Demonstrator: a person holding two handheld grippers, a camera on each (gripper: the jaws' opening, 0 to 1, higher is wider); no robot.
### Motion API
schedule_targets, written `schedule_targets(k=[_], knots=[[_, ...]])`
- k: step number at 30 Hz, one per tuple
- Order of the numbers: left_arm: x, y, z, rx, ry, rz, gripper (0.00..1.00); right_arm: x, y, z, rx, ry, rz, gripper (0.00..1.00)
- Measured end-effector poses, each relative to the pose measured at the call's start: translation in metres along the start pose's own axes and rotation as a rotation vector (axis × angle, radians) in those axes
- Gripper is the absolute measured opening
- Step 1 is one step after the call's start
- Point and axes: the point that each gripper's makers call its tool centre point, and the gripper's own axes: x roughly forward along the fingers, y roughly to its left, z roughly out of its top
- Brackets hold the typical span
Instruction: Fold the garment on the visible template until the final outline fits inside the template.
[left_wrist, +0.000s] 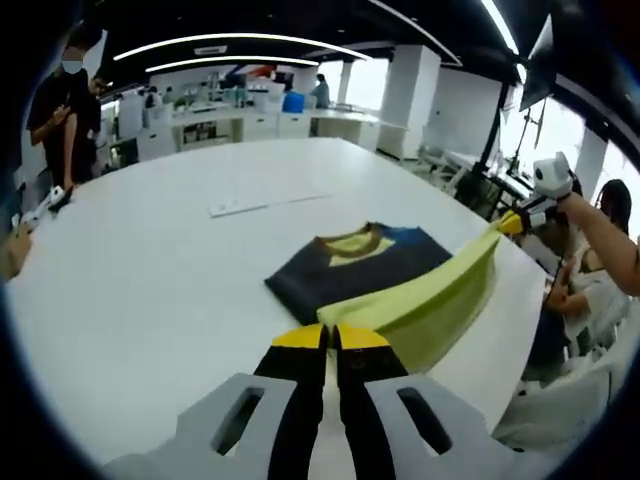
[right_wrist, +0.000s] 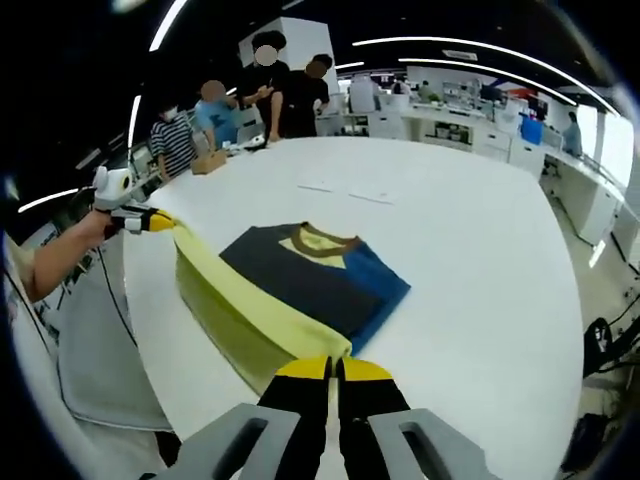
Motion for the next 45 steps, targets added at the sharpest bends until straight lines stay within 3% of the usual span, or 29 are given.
schedule_targets(k=[28, 45], knots=[[0.032, 0.029, 0.036, -0.002, 0.006, 0.014, 0.0, 0.024, -0.031, 0.038, -0.038, 0.033, -0.017, 0.0], [0.055, 0.049, 0.042, -0.015, 0.022, 0.034, 0.0, 0.047, -0.05, 0.054, -0.032, 0.056, -0.025, 0.0]])
